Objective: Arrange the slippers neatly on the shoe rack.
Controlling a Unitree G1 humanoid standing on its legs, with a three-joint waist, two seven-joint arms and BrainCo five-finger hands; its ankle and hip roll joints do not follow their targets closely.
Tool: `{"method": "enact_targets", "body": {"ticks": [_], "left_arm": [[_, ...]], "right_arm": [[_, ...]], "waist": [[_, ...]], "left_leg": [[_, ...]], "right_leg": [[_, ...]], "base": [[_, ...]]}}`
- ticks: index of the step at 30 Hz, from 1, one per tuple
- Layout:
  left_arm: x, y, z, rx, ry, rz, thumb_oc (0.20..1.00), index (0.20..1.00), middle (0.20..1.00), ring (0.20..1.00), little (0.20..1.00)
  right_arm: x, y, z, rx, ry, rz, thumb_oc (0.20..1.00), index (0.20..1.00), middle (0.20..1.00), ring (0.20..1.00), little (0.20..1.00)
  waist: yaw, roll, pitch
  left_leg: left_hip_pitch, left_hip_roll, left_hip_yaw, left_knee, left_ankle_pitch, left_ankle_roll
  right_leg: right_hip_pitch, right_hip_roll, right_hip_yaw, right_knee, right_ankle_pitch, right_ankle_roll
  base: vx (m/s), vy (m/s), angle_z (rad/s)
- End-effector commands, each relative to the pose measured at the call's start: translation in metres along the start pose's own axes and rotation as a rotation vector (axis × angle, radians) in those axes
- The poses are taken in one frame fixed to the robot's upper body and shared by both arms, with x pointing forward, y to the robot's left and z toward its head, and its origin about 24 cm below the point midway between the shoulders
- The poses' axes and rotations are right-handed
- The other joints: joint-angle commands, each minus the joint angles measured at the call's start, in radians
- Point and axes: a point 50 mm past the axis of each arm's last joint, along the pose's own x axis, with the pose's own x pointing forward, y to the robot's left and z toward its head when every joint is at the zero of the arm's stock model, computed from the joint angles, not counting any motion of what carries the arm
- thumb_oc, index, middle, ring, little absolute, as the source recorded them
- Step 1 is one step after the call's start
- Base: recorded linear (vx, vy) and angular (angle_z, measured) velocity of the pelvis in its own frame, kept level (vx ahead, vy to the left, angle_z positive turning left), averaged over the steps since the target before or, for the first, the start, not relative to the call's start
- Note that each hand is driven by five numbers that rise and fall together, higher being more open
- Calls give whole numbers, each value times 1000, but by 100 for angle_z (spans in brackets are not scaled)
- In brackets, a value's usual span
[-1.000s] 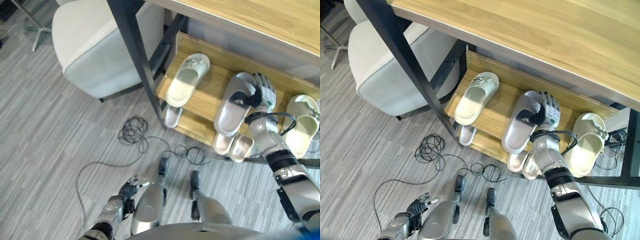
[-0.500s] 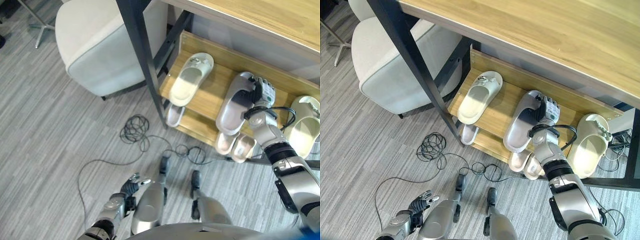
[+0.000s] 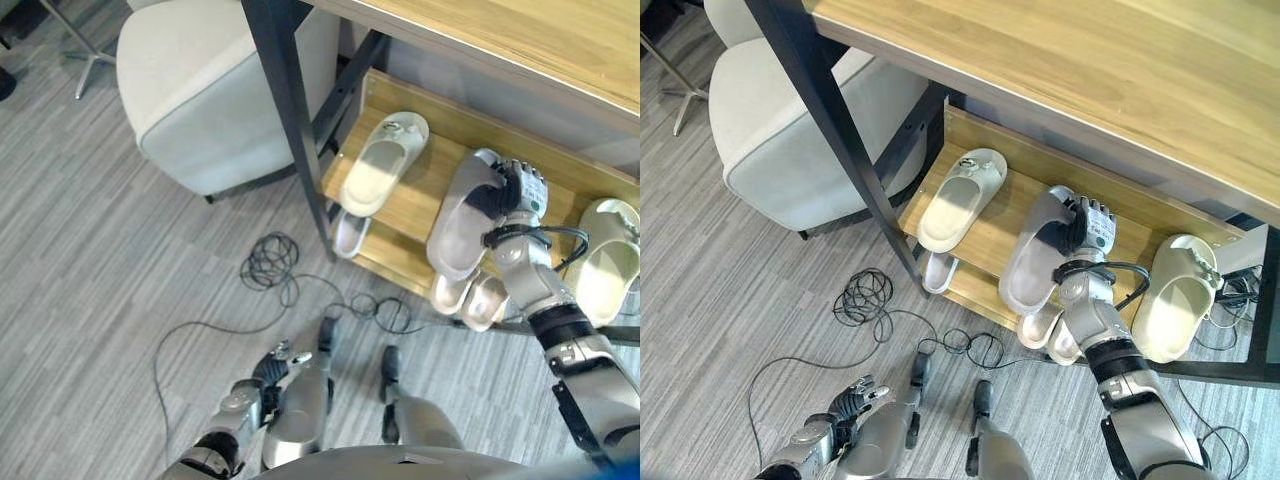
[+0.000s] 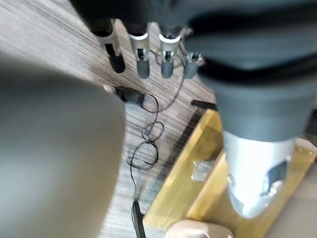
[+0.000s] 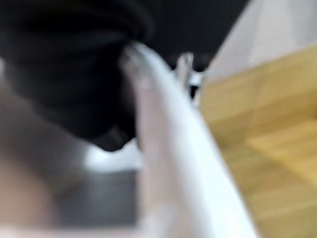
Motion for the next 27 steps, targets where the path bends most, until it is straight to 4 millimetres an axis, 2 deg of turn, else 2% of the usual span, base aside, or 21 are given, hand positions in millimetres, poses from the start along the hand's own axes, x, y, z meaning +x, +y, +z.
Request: {"method": "enact_targets", "body": {"ticks": [1, 7, 11, 19, 20, 22, 23, 24, 25, 27], "left_arm": [[1, -12, -12, 22, 55, -29, 1000, 1000, 1000, 1000, 1000], [1, -15, -15, 10, 72, -27, 1000, 1000, 1000, 1000, 1000], [1, -14, -18, 8, 96, -17, 1000, 1000, 1000, 1000, 1000], [0, -5, -19, 9, 103, 14, 1000, 1000, 1000, 1000, 1000], [2, -4, -9, 13, 58, 20, 1000, 1000, 1000, 1000, 1000], [1, -4, -9, 14, 59, 21, 1000, 1000, 1000, 1000, 1000], [4, -4, 14, -1, -44, 27, 1000, 1000, 1000, 1000, 1000], [3, -4, 14, -1, -42, 28, 1000, 1000, 1000, 1000, 1000], [4, -3, 35, 2, -128, 39, 1000, 1000, 1000, 1000, 1000], [3, -2, 51, 21, -196, 45, 1000, 1000, 1000, 1000, 1000]], "right_arm": [[-7, -32, 17, 24, -158, -146, 200, 200, 200, 200, 200], [-25, -34, 22, 39, -209, -127, 200, 200, 200, 200, 200], [-51, -27, 34, 113, -284, -9, 200, 200, 200, 200, 200], [-82, -13, 42, 191, -350, 184, 200, 200, 200, 200, 200], [-88, -10, 41, 220, -342, 215, 200, 200, 200, 200, 200], [-88, -10, 41, 221, -341, 216, 200, 200, 200, 200, 200], [-96, -8, 38, 242, -334, 250, 200, 200, 200, 200, 200], [-96, -8, 38, 243, -334, 251, 200, 200, 200, 200, 200], [-102, -7, 38, 265, -334, 280, 200, 200, 200, 200, 200], [-110, -6, 35, 272, -325, 318, 200, 200, 200, 200, 200]], "waist": [[-10, -47, -47], [-27, -59, -59], [-42, -77, -62], [-52, -95, -41], [-54, -98, -35], [-54, -98, -36], [-57, -100, -32], [-57, -100, -32], [-61, -102, -28], [-63, -103, -23]], "left_leg": [[-22, -18, -11, 180, -201, 23], [-11, -13, -2, 183, -206, 23], [-5, -7, 6, 203, -214, 22], [-24, 3, 6, 278, -235, 21], [-27, 4, 4, 293, -240, 21], [-28, 4, 4, 295, -241, 21], [-29, 5, 1, 305, -244, 21], [-29, 5, 0, 306, -245, 21], [-30, 6, -4, 318, -248, 21], [-34, 7, -6, 338, -254, 20]], "right_leg": [[-37, -57, 66, 177, -143, 54], [-29, -55, 70, 179, -144, 53], [-23, -48, 78, 187, -146, 51], [-35, -38, 71, 257, -180, 44], [-38, -37, 65, 273, -185, 44], [-38, -37, 64, 274, -186, 44], [-40, -37, 60, 289, -192, 44], [-39, -37, 59, 290, -193, 44], [-42, -38, 55, 307, -198, 43], [-46, -40, 46, 331, -207, 42]], "base": [[0, 0, 0], [-16, 10, -3], [-60, 10, -12], [-61, -8, -3], [-48, -12, 1], [0, 0, 0], [0, 0, 0], [-33, -7, 3], [-34, -7, 2], [-41, -6, 3]]}}
